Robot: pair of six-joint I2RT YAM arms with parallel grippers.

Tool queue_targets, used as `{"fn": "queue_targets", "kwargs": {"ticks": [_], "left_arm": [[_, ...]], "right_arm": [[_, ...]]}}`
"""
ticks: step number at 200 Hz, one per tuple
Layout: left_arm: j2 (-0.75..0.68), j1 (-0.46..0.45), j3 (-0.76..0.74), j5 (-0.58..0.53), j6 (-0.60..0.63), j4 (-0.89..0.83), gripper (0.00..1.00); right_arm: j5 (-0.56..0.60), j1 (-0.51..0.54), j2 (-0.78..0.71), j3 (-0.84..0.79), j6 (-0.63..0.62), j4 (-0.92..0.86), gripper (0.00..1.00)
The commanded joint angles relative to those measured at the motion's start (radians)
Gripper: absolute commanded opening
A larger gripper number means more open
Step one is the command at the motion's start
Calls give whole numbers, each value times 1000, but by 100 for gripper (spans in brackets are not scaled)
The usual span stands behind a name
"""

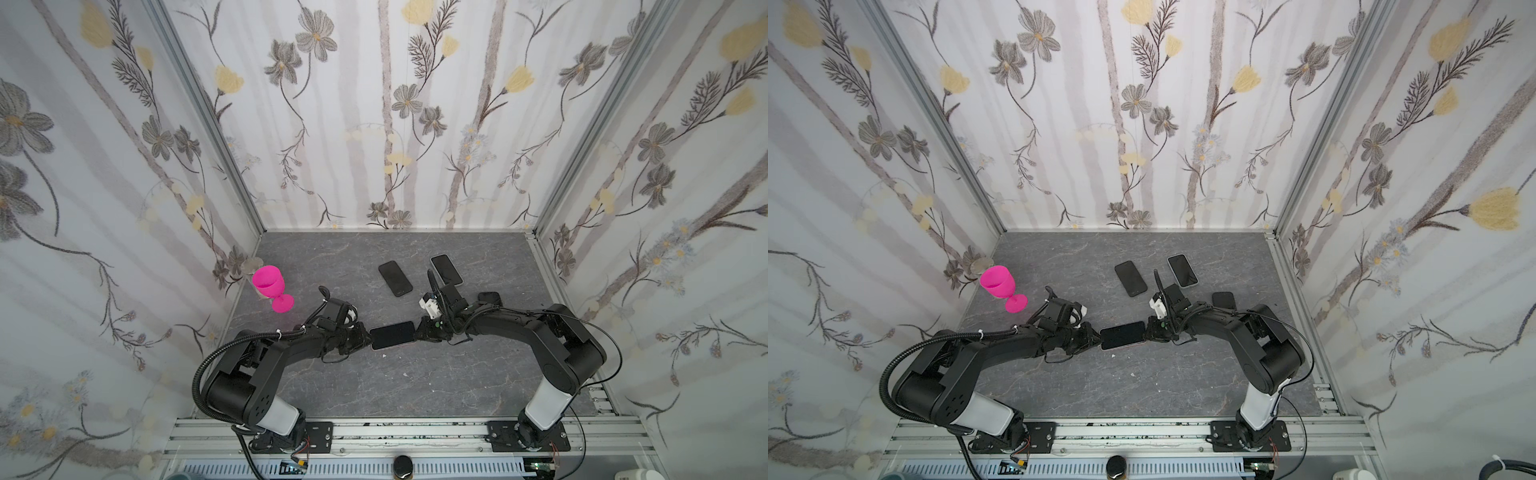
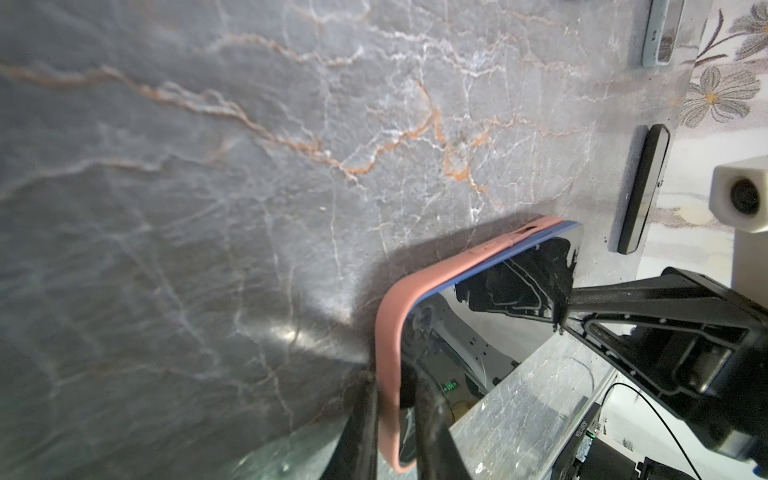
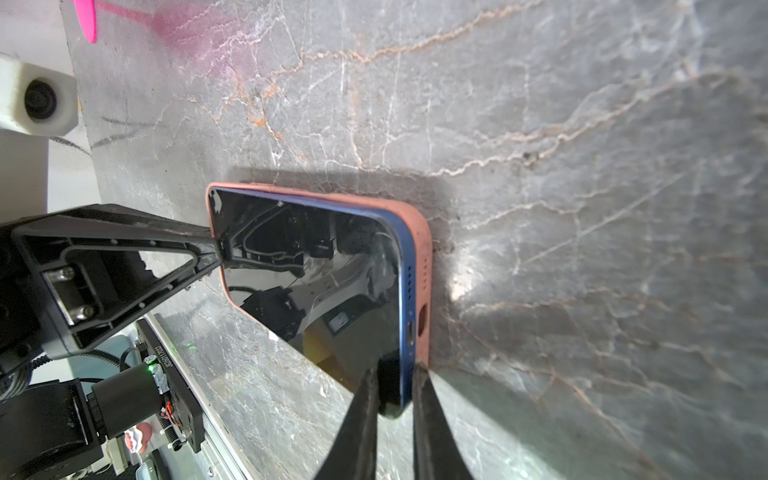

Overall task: Put the phone into the phone case
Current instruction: 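Push the phone down into the case with right while left holds the rim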

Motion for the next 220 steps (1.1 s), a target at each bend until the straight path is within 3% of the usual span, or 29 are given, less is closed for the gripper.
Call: {"fn": "queue_targets", "kwargs": {"ticks": [1, 112, 220], "left_arm": [[19, -16, -8, -5, 9, -36, 13], [-2, -16, -16, -118, 39, -93, 12], [2, -16, -16, -112, 45, -92, 12]], "right_arm": [[-11, 17, 19, 3, -17, -17, 16], [96, 18, -25, 64, -85, -163, 23], [93, 20, -13, 52, -92, -177, 13]]}}
